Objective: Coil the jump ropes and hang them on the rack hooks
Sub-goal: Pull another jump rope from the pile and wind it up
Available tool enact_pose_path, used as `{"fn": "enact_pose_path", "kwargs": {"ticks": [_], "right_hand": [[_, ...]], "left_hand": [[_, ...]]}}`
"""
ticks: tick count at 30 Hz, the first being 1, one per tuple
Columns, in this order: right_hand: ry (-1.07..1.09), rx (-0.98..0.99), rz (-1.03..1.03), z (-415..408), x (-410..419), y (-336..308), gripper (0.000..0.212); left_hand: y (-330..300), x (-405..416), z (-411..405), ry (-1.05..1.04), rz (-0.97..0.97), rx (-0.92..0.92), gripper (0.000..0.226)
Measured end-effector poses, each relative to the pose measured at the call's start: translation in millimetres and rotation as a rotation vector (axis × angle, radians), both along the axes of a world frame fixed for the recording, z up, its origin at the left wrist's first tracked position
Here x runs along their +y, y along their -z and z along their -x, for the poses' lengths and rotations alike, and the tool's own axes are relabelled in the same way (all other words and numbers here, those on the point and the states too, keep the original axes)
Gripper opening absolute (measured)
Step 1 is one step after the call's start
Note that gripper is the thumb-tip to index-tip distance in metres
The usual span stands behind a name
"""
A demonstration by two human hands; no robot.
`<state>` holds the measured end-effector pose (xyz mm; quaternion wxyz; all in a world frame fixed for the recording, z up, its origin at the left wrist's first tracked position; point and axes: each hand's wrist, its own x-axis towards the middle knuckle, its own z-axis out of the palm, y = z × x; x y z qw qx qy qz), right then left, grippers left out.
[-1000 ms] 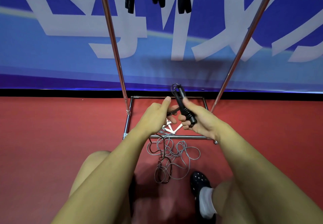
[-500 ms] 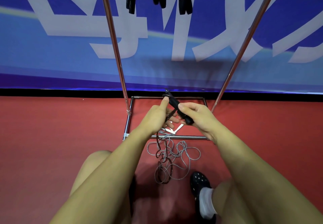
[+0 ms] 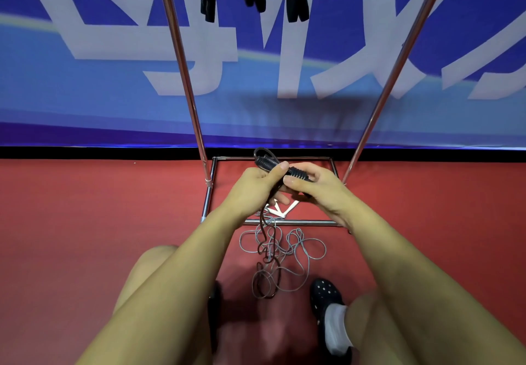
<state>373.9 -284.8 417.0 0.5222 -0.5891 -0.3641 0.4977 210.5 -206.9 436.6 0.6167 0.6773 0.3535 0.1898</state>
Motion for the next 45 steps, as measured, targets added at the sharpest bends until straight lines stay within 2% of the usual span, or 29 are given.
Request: {"fn": "enact_pose_path", "kwargs": {"ticks": [2,3,6,9,11,13,16,23,26,29,32,37,41,45], "right_hand": [[-0.149,0.082,-0.012,-1.7,-5.4,-3.2,0.022],[-0.169,0.060,-0.028,-1.7,-6.9,-4.9,0.018],[-0.100,-0.073,-0.089,0.2,-5.2,-5.1,0.024],[0.019,-0.114,-0.156,1.8,-1.3,-4.2,0.027],[0.053,-0.089,-0.162,-0.2,-0.9,-6.3,0.026],[0.061,-0.099,-0.161,-3.5,-1.4,-7.2,0.022],[0.086,-0.196,-0.150,-9.1,-0.6,-4.1,0.013],[0.028,-0.336,-0.090,-13.2,0.8,4.4,0.013],[0.062,-0.232,-0.088,-11.1,4.3,5.8,0.018],[0.083,0.071,-0.024,-7.8,5.8,1.6,0.043],[0.045,0.101,0.008,-8.2,3.5,0.7,0.036],[0.003,-0.049,0.020,-10.1,4.2,6.5,0.023],[-0.011,-0.172,0.010,-10.9,1.1,6.6,0.023],[-0.038,-0.213,0.000,-10.8,-2.3,7.2,0.022]], "left_hand": [[-2.1,-2.2,0.8,0.021,0.015,-0.002,0.051],[-2.4,-2.5,0.8,0.029,0.047,-0.016,0.051],[-2.9,-1.4,-0.9,0.027,0.190,-0.070,0.057],[-4.1,-2.7,-1.1,0.023,0.256,0.013,0.074],[-4.0,-4.2,0.0,0.061,0.261,0.052,0.077],[-2.0,-3.8,0.5,0.077,0.251,0.029,0.065],[1.3,-4.8,-1.2,0.042,0.187,-0.002,0.035],[8.4,-3.4,-3.2,-0.086,0.084,0.084,0.029],[7.2,-5.1,-3.8,-0.055,0.079,0.084,0.030],[8.8,-3.9,-3.7,-0.070,0.007,0.124,0.029],[11.0,-0.8,-2.3,-0.101,-0.035,0.152,0.027],[10.5,-1.4,-3.5,-0.093,-0.018,0.143,0.032],[3.7,-5.5,-5.3,-0.060,0.052,0.127,0.049],[3.8,-6.1,-2.0,-0.048,0.077,0.104,0.061]]}}
